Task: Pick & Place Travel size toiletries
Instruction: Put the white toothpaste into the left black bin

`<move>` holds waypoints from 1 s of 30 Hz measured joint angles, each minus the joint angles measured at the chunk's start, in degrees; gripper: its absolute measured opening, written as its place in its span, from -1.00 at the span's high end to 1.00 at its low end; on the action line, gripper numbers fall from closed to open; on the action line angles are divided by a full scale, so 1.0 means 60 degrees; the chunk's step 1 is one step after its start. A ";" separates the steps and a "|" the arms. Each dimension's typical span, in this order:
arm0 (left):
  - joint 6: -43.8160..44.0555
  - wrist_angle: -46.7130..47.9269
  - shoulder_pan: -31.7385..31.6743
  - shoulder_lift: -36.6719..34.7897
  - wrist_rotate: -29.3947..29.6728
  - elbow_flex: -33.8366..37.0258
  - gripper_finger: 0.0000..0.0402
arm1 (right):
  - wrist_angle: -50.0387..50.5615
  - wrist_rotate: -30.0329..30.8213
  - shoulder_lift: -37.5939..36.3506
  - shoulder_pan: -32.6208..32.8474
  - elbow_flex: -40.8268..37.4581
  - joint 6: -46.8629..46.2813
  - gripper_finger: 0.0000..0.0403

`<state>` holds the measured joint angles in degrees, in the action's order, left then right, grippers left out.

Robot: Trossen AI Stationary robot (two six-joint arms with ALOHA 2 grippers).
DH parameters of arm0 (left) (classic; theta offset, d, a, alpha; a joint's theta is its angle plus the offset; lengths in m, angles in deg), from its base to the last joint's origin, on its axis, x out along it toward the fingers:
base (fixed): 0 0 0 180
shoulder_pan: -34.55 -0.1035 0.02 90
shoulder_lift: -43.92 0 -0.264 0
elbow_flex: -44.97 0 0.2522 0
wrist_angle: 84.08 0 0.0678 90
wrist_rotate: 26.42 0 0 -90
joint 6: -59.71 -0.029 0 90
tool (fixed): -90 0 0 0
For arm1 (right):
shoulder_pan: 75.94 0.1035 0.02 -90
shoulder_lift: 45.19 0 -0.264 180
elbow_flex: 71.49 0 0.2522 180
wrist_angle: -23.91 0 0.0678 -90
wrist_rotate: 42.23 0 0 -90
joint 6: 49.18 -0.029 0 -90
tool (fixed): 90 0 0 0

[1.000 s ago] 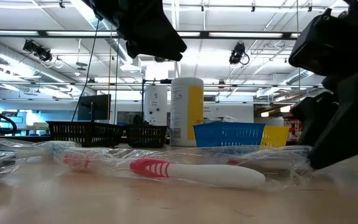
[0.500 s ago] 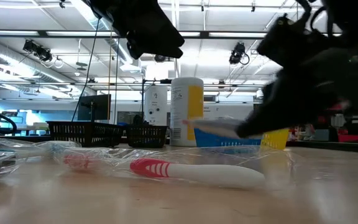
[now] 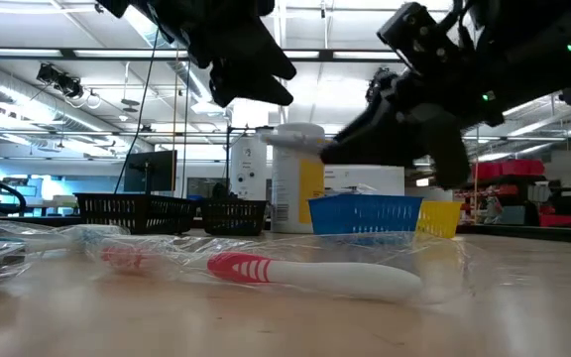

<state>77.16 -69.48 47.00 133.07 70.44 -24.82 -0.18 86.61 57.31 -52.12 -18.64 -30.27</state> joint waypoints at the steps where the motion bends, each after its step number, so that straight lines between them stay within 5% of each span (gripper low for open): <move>1: 0.0107 0.0043 -0.0071 0.0000 0.0002 0.0000 -0.07 | -0.0225 0.0157 0.0000 -0.0036 0.0000 0.0304 0.59; 12: 0.3721 0.0927 -0.0980 0.0004 0.0824 -0.0004 -0.03 | -0.0729 0.2337 0.0000 -0.0037 0.0004 0.1295 0.59; 20: 0.3377 0.0278 -0.1238 0.0004 0.0363 -0.0004 0.15 | -0.0752 0.2524 0.0000 -0.0225 0.0004 0.1251 0.59; 30: 0.3110 0.0312 -0.1246 0.0004 0.0248 -0.0004 0.60 | -0.0772 0.2453 0.0000 -0.0452 0.0004 0.1251 0.59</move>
<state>95.82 -67.61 39.52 133.09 71.93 -24.84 -4.81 101.33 57.31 -54.84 -18.62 -22.77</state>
